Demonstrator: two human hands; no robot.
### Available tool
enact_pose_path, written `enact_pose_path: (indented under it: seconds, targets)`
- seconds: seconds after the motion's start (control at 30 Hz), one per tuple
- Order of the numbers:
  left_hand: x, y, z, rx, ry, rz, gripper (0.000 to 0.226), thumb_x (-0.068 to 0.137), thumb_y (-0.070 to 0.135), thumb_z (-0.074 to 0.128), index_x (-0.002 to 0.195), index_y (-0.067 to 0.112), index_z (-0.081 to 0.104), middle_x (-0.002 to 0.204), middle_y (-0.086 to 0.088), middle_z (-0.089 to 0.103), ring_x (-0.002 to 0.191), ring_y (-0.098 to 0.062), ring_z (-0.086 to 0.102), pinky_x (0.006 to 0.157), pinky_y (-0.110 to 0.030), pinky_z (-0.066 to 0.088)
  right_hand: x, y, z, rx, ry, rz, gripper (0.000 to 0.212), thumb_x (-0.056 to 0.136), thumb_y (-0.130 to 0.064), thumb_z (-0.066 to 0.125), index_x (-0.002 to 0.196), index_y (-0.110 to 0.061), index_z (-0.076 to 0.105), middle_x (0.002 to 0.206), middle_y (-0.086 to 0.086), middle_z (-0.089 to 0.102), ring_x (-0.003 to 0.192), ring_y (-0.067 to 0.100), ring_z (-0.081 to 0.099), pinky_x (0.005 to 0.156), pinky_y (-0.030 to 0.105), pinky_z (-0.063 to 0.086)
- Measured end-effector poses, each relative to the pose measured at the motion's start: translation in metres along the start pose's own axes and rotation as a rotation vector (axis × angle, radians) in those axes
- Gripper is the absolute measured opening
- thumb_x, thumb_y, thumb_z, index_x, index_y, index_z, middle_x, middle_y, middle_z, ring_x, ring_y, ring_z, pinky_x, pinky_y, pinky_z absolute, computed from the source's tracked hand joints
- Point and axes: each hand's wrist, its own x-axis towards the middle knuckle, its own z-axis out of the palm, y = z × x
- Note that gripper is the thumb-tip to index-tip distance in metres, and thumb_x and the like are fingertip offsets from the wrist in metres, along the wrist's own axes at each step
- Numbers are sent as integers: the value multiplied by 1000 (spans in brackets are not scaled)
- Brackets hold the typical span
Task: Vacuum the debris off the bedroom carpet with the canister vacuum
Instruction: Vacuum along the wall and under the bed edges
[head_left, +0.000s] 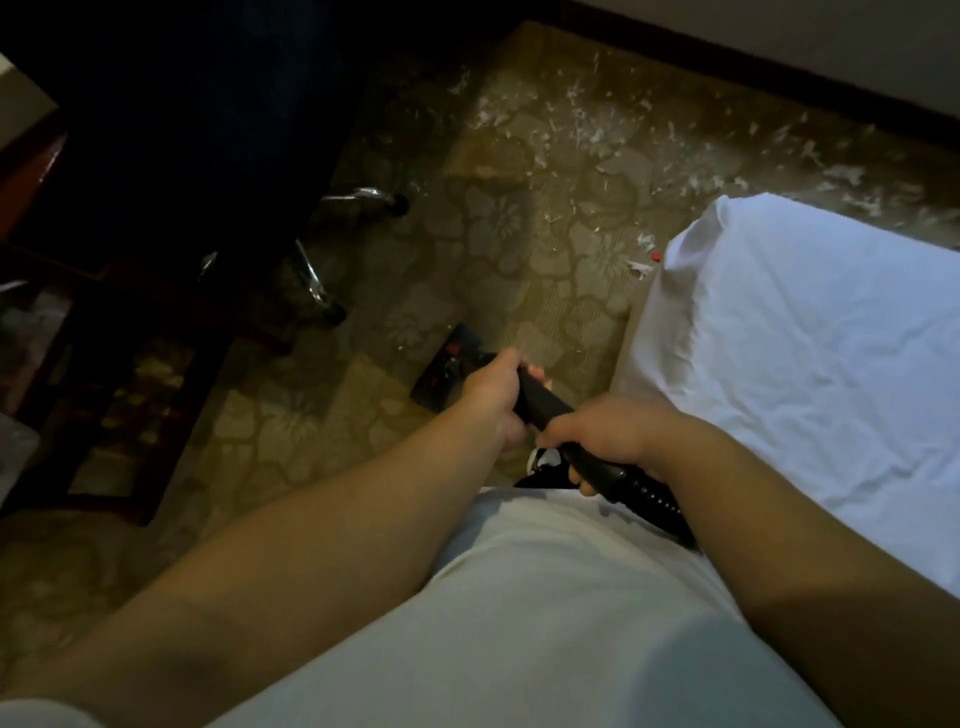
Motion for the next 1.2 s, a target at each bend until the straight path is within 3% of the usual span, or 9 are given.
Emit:
enact_pose_path:
  seconds: [0.23, 0.37, 0.6, 0.73, 0.9, 1.1, 1.2]
  targets:
    - [-8, -16, 14, -60, 1, 64, 13, 93, 16, 63, 82, 12, 60, 61, 0, 58, 61, -17, 55, 72, -36, 55, 2, 21, -13, -2, 2, -70, 39, 89, -35, 81, 102, 0, 72, 79, 17, 78, 61, 26, 73, 58, 33, 60]
    - [-8, -7, 14, -39, 3, 55, 10, 94, 17, 63, 85, 12, 60, 64, 0, 57, 62, -16, 55, 70, -34, 55, 6, 10, -12, -8, 10, -70, 40, 88, -36, 82, 105, -1, 71, 88, 21, 79, 64, 28, 75, 68, 39, 63]
    - [7, 44, -15, 28, 1, 12, 16, 94, 15, 63, 78, 11, 60, 61, -1, 57, 58, -16, 54, 62, -34, 52, 19, -38, 14, 81, 17, -43, 37, 88, -33, 83, 104, -2, 71, 94, 25, 78, 71, 31, 74, 75, 45, 64]
    - [20, 87, -38, 130, 8, -22, 13, 92, 15, 65, 80, 10, 62, 59, -1, 60, 58, -16, 58, 63, -33, 54, 28, -79, 36, 169, 12, 4, 38, 90, -35, 81, 106, -3, 70, 98, 23, 78, 76, 32, 74, 65, 38, 61]
    - [28, 138, -64, 261, 13, -69, 14, 93, 15, 63, 81, 8, 63, 60, -3, 60, 60, -18, 58, 64, -33, 54, 46, -123, 76, 333, 34, 67, 36, 88, -36, 82, 100, -4, 71, 77, 17, 75, 64, 29, 71, 63, 37, 59]
    - [38, 153, -70, 403, 4, -124, 14, 94, 16, 61, 81, 11, 61, 62, -2, 58, 62, -16, 57, 69, -34, 55, 46, -135, 90, 450, 51, 98, 38, 86, -39, 83, 99, -5, 73, 91, 22, 79, 73, 33, 74, 74, 43, 62]
    - [36, 142, -60, 441, -18, -154, 10, 91, 15, 63, 83, 11, 62, 64, -2, 59, 64, -17, 58, 69, -35, 56, 37, -122, 87, 469, 56, 130, 42, 85, -42, 83, 102, -5, 74, 88, 19, 80, 77, 33, 78, 80, 47, 64]
